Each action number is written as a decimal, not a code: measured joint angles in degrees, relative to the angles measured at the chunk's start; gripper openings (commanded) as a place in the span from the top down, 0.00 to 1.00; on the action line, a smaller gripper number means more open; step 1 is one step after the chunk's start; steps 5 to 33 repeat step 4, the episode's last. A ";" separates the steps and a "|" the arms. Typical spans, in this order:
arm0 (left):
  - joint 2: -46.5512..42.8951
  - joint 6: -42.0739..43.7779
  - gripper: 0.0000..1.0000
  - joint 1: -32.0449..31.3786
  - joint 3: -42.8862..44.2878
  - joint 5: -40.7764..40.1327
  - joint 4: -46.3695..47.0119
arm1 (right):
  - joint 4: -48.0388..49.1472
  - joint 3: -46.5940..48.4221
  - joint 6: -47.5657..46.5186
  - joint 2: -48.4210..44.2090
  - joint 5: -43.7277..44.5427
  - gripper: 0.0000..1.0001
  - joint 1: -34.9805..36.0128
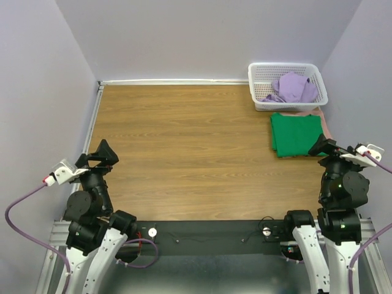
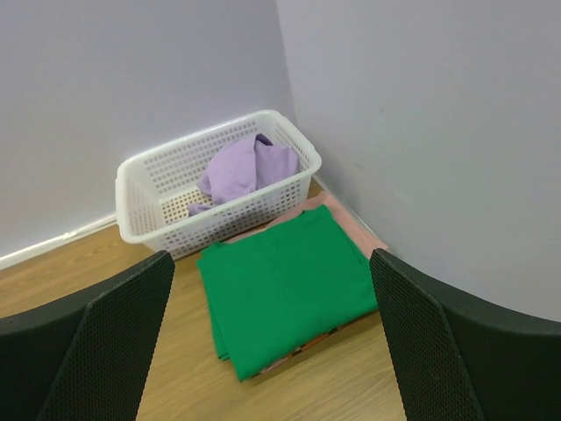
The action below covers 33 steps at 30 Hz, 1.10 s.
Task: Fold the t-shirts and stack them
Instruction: Neatly place the folded tshirt to the corner
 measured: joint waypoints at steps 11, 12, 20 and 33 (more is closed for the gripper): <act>0.96 -0.02 0.01 0.00 0.00 0.07 0.44 | 0.39 -0.61 0.04 -0.04 -0.31 0.00 0.00; 0.96 -0.02 0.01 0.00 0.00 0.07 0.44 | 0.39 -0.61 0.04 -0.04 -0.31 0.00 0.00; 0.96 -0.02 0.01 0.00 0.00 0.07 0.44 | 0.39 -0.61 0.04 -0.04 -0.31 0.00 0.00; 0.96 -0.02 0.01 0.00 0.00 0.07 0.44 | 0.39 -0.61 0.04 -0.04 -0.31 0.00 0.00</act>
